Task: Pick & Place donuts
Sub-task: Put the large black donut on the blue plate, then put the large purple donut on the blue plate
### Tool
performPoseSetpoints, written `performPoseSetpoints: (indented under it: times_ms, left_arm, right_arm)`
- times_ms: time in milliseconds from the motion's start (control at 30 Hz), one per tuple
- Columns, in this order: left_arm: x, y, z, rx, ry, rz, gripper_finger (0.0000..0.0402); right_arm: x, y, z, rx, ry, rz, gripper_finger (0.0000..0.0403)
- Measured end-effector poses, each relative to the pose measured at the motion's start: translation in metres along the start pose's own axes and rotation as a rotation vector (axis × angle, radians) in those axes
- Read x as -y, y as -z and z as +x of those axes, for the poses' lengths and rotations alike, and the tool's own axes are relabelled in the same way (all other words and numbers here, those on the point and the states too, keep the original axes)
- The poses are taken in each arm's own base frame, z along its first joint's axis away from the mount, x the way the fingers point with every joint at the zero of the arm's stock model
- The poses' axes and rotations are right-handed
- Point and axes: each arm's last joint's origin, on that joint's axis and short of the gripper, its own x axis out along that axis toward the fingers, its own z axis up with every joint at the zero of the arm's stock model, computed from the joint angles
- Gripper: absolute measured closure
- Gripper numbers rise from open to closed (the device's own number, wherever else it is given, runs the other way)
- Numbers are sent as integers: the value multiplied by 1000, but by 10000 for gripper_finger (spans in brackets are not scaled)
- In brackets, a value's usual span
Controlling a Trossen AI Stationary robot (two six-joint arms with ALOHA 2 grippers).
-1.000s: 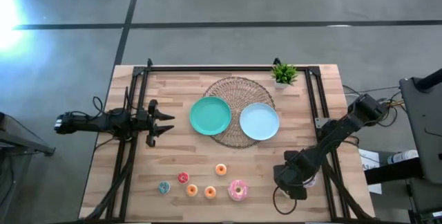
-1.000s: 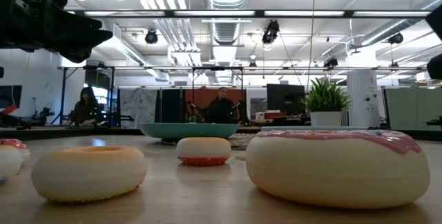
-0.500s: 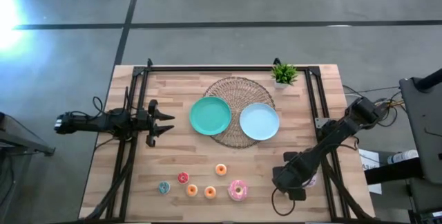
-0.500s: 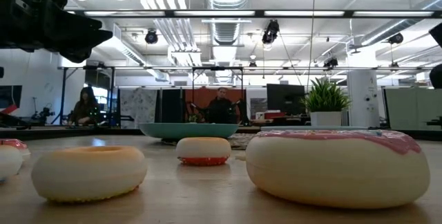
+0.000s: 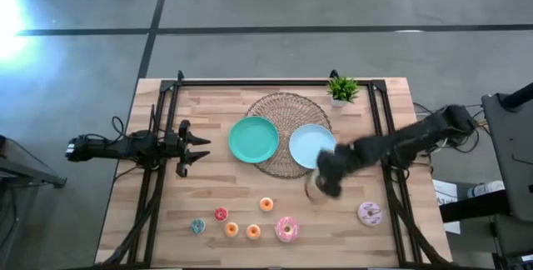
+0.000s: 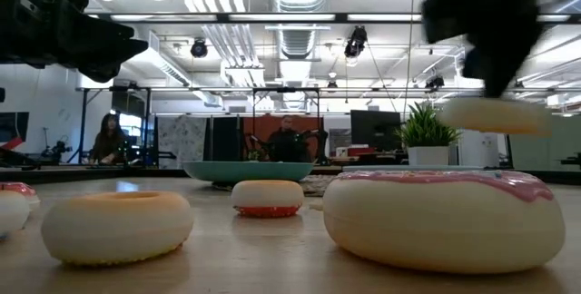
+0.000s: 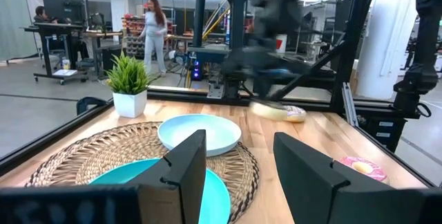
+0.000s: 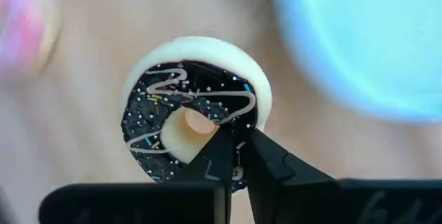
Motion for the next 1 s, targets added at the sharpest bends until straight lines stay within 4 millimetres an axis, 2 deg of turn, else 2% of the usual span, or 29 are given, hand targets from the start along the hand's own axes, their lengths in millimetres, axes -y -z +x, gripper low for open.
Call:
performPoseSetpoints:
  times_ms: [67,167,300,400,500,800,933,1000]
  left_arm:
    - [0,0,0,0,0,0,257]
    - [0,0,0,0,0,0,257]
    - [0,0,0,0,0,0,257]
    - [0,0,0,0,0,0,257]
    - [0,0,0,1,0,0,257]
    - [0,0,0,0,0,0,257]
    - [0,0,0,0,0,0,257]
    - [0,0,0,0,0,0,257]
  right_arm:
    - [22,-19,0,45,35,77,387]
    - [50,-38,10,29,94,127,387]
    - [69,-51,30,-41,131,116,387]
    - [70,-53,40,-80,133,79,381]
    - [69,-52,42,-97,129,62,353]
    - [70,-41,12,-44,171,20,222]
    - [66,-34,9,-83,173,-100,191]
    - [63,-29,1,-71,164,-124,185]
